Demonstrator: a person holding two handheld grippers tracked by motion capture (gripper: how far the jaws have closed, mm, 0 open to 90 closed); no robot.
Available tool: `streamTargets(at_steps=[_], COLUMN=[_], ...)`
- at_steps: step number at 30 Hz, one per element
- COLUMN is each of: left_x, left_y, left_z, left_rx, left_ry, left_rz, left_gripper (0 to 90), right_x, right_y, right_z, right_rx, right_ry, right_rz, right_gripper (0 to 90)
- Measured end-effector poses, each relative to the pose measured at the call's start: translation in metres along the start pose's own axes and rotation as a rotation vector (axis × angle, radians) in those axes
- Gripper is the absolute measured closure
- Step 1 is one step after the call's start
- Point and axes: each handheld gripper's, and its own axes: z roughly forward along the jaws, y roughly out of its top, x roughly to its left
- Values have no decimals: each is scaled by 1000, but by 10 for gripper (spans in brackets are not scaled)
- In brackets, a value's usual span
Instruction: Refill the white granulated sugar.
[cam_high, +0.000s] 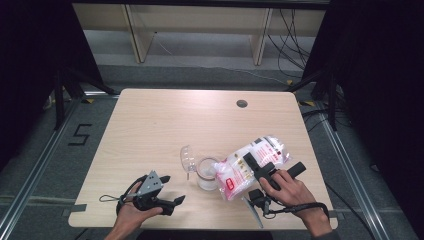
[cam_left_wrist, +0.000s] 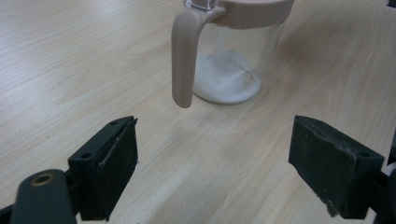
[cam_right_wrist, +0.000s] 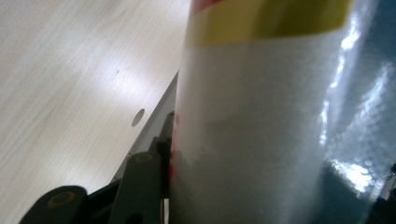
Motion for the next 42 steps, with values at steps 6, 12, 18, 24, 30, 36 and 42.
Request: streamTargets(at_steps=[6,12,18,24,30,36,42], left_x=[-1,-1,0,2,1,2,4], left_y=[0,-1,-1,-1,-1,0,0], left_z=[0,0,0,0,0,-1,-1], left_rx=[-21,-10,-3,1,5,1,15], left_ry=[6,9,-3,9,15,15,11], left_rz=[-5,-7,-4,-6,7,1,46], left_gripper=[153,152,153,152,152,152,153], right_x=[-2,-6,-5,-8,-10,-9,-9], right_y=[1,1,-1,-1,2,3,3], right_z=[-1,-2,-2,1,1,2,2], right_rx=[5,8,17,12,5,-2,-2], right_ry=[9,29,31,41,37,45,43], right_rz=[-1,-26,-31,-57,-58,-58,-43], right_gripper=[607,608,609,611,613,615,619])
